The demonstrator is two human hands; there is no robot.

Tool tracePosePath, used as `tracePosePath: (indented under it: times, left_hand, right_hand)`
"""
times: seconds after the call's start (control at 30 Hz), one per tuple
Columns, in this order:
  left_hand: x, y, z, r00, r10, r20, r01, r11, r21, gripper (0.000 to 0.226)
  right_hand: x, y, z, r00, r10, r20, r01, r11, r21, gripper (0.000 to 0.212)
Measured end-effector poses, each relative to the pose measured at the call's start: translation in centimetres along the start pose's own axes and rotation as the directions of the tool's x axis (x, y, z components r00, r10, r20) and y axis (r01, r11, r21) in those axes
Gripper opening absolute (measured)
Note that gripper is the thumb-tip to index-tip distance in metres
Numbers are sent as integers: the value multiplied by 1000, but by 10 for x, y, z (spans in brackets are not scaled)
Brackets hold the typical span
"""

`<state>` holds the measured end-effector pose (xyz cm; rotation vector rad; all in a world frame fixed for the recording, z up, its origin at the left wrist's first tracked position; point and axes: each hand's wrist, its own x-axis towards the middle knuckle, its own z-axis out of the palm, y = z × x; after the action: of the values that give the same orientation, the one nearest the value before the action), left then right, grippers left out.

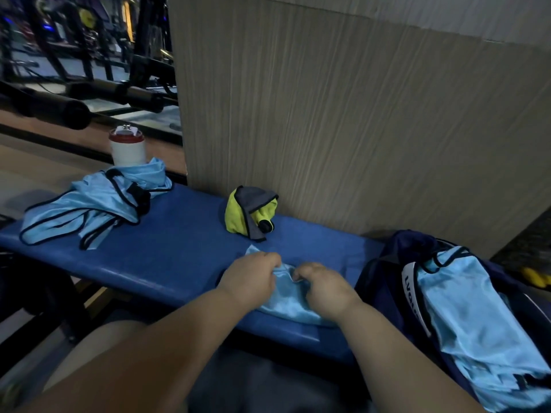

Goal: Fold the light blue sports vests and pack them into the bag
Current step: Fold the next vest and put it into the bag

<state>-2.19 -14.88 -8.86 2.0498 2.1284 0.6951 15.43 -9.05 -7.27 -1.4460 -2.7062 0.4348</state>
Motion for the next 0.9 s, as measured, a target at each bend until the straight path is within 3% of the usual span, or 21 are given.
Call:
tracePosePath:
  times: [0.07,0.2,0.33,0.43,0.53,0.67,0.77,0.83,0.9]
  left_hand:
    - [-1,2,7,1000,-2,25,1,998,69,28]
    - [-5,4,19,995,36,92,-46,992,115,39]
    - [-7,5,18,980,72,184,-81,996,43,46]
    - [-5,3,17,972,68,227,-53,996,-72,48]
    - [-7,3,18,971,59,232,-23,988,-154,52]
    - [-12,2,25,998,40,53,-39,999,-17,58]
    - [-14,1,28,997,-36,-72,44,992,114,65]
    - [-12,5,28,993,-93,-73,103,985,136,67]
    - [-9,12,28,991,-133,20,130,988,86,61]
  right_hand:
    - [3,-3,-2,992,74,102,-79,996,46,36]
    - [5,-6,2,987,141,73,-147,986,79,19]
    - [-1,-7,13,977,211,-22,-206,969,136,34]
    - [-4,-11,13,969,246,-12,-239,953,188,54]
    - [-4,-12,14,965,261,12,-260,952,160,60]
    - [-10,-11,14,989,145,24,-147,983,112,36]
    - [-19,-13,13,999,41,12,-42,995,90,22]
    - [-24,-10,13,1000,16,-24,-13,993,117,22]
    - [-29,-6,12,998,46,-44,-36,979,202,32]
